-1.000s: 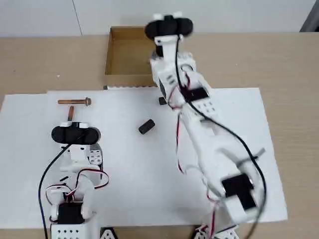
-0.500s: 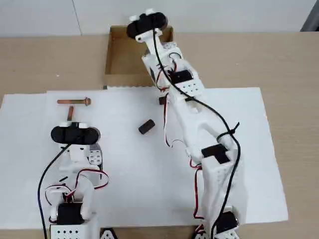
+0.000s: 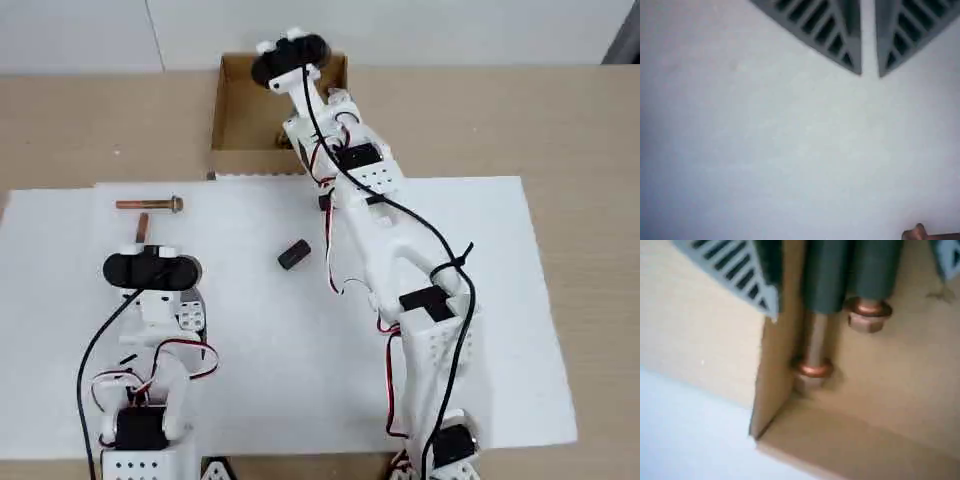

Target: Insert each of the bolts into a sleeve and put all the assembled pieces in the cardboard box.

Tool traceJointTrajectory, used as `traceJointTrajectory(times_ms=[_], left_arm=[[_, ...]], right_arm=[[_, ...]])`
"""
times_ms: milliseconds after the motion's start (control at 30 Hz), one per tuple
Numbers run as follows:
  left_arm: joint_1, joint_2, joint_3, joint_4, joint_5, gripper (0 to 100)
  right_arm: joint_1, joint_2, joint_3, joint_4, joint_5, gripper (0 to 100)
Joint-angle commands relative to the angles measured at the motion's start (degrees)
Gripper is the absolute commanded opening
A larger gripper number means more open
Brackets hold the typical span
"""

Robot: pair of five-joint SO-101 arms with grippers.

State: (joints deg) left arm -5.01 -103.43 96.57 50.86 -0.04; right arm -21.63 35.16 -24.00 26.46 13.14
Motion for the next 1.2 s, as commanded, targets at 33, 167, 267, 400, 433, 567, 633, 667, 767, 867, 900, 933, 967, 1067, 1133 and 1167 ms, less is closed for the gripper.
traceJointTrajectory(times_ms=[33,167,267,400,433,567,633,667,767,867,900,933,967,1067,1133,1167], left_arm=[[-0.1,-0.4,-0.2,-0.4,-0.1,1],[-0.1,-0.4,-0.2,-0.4,-0.1,1],[-0.1,-0.4,-0.2,-0.4,-0.1,1],[-0.1,-0.4,-0.2,-0.4,-0.1,1],[-0.1,-0.4,-0.2,-0.4,-0.1,1],[-0.1,-0.4,-0.2,-0.4,-0.1,1],[-0.1,-0.4,-0.2,-0.4,-0.1,1],[-0.1,-0.4,-0.2,-0.4,-0.1,1],[-0.1,-0.4,-0.2,-0.4,-0.1,1],[-0.1,-0.4,-0.2,-0.4,-0.1,1],[-0.1,-0.4,-0.2,-0.4,-0.1,1],[-0.1,-0.4,-0.2,-0.4,-0.1,1],[-0.1,-0.4,-0.2,-0.4,-0.1,1],[-0.1,-0.4,-0.2,-0.4,-0.1,1],[-0.1,-0.4,-0.2,-0.4,-0.1,1],[-0.1,-0.4,-0.2,-0.4,-0.1,1]], right_arm=[[-0.7,-1.2,-3.1,0.3,0.4,21.0],[-1.2,-1.7,-3.1,0.5,0.4,20.9],[-2.0,-5.1,-3.1,5.9,0.3,20.9],[-2.6,-10.1,-3.1,16.9,-1.8,20.9],[-2.6,-11.5,-3.1,19.5,-3.5,20.9],[-2.8,-17.3,-3.1,28.9,-7.7,20.9],[-2.9,-19.4,-3.1,33.0,-9.8,20.9],[-2.9,-20.4,-3.1,34.9,-11.0,20.9],[-3.0,-22.5,-3.1,40.8,-15.0,20.9],[-3.7,-24.2,-3.1,46.9,-20.0,20.9],[-3.8,-24.7,-3.1,48.9,-21.5,20.9],[-4.0,-25.0,-3.1,50.8,-22.9,20.9],[-4.3,-25.5,-3.1,52.5,-24.4,20.9],[-4.7,-25.7,-3.1,56.6,-28.0,20.9],[-4.7,-25.6,-3.1,58.1,-30.2,20.9],[-4.7,-25.6,-3.0,58.4,-31.3,20.9]])
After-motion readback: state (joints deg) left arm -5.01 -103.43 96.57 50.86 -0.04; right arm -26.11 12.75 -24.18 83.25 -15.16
